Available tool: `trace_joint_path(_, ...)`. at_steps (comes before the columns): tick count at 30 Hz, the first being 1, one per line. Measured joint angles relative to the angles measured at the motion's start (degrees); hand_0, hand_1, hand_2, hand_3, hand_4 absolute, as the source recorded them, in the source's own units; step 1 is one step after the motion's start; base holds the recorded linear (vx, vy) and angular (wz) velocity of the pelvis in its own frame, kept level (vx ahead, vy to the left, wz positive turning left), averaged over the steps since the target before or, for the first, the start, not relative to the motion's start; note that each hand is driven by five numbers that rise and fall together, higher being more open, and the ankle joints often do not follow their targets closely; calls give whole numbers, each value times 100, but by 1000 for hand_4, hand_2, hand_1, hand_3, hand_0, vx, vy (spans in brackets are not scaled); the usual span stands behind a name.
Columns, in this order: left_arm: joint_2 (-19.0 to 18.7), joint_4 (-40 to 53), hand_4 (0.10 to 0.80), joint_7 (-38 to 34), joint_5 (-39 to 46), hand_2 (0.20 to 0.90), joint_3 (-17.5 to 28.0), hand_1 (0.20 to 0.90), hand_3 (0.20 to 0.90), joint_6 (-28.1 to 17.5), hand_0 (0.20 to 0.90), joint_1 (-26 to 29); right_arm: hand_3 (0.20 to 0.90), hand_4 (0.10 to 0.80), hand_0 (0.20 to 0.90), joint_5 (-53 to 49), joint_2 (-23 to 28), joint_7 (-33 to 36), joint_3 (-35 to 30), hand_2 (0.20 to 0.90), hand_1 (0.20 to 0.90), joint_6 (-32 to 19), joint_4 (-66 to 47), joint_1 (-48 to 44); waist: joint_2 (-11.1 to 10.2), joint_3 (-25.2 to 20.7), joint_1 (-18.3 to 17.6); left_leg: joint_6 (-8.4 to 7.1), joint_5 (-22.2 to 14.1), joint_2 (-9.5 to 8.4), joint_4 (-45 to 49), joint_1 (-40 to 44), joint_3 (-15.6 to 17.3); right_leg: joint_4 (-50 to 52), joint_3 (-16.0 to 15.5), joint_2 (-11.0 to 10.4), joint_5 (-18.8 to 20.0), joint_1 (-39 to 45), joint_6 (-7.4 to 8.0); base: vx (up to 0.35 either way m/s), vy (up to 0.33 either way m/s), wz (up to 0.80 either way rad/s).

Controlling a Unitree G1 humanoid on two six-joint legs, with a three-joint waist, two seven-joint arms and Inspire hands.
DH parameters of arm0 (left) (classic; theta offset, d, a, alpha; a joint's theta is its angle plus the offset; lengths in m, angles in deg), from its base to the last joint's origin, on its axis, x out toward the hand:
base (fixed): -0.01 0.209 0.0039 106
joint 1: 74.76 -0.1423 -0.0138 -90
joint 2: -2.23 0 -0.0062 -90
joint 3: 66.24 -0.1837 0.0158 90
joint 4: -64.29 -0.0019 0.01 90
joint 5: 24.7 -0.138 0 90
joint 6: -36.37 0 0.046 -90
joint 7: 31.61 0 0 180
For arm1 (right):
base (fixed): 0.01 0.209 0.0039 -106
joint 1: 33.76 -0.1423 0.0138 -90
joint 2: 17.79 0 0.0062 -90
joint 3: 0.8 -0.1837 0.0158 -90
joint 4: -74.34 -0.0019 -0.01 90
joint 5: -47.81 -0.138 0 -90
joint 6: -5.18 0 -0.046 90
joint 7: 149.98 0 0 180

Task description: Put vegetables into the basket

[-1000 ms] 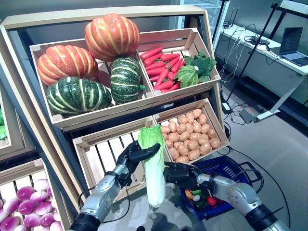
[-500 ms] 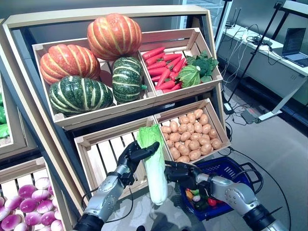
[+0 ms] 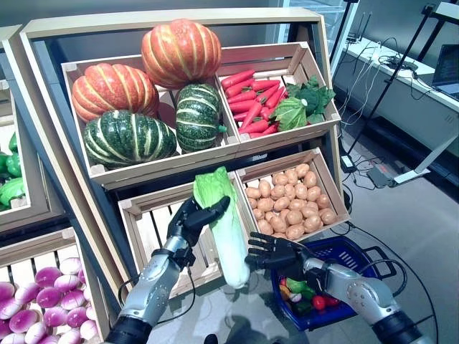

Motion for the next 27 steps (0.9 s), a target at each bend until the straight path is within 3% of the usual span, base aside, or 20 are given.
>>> trace_joint_path(5,77,264,400,31,203,300,233,300,300,-140,300,0,900,800,900,250,94,-5,-25,900,900,-10,2,185,11,14,-26,1,-1,1,0,-1,2,-1,1,0,-3,-3,1,0,0,0)
trace_joint_path(13,179,505,400,64,203,300,277,300,300,-147,300,0,900,800,900,1162,205,-41,-122,900,900,-10,85,246,12,46,-37,2,-3,1,1,-1,15,-1,11,1,-4,-11,1,0,0,0)
trace_joint_path(27,202,512,400,66,203,300,279,300,300,-147,300,9,900,800,900,1608,210,-262,-92,900,900,47,228,83,-40,147,-26,2,-4,0,1,-3,24,0,15,-1,-4,-18,2,0,0,0)
